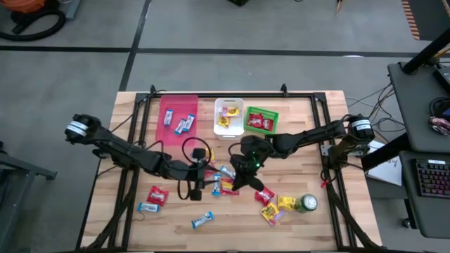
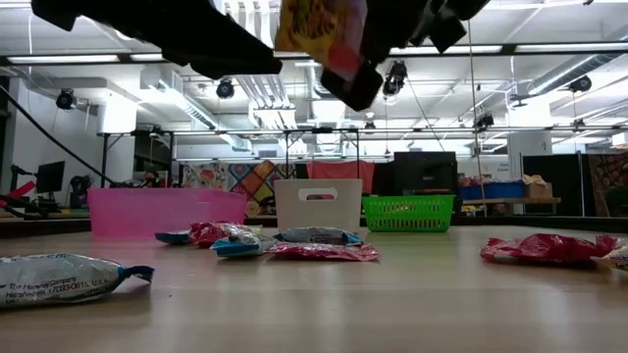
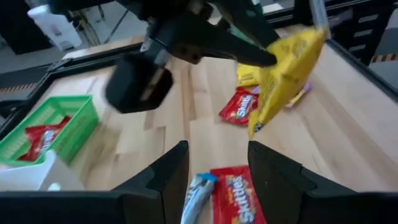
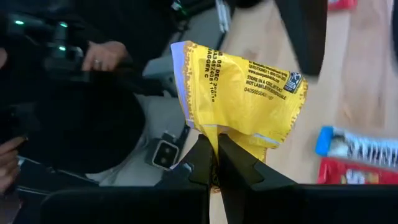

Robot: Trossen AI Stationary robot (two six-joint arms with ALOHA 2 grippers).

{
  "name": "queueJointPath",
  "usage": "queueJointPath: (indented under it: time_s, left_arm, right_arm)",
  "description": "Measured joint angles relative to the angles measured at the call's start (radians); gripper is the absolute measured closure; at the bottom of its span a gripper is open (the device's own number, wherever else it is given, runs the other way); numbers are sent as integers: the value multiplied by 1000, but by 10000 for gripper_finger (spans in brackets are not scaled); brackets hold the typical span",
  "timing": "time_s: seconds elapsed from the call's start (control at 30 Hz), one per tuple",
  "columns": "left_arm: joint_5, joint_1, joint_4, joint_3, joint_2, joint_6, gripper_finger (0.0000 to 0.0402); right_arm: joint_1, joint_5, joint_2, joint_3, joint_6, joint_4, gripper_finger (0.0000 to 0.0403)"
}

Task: Sort candy
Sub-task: Put the yellow candy into the white bin

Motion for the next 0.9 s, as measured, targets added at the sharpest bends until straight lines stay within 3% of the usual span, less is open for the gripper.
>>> queueJointPath:
  time_s: [0.27,0.67,0.77,0.9]
  left_arm:
    - [147,-1,108,0,51,0,253]
    - [146,-2,316,0,98,2,258]
    - [142,-2,317,0,98,3,285]
    - [140,-2,316,0,98,3,356]
  right_arm:
    - [0,1,0,0,-17,33,391]
    - [0,10,0,0,-29,34,390]
    - [-1,11,0,0,-31,33,390]
    - [-3,14,-5,0,-22,32,390]
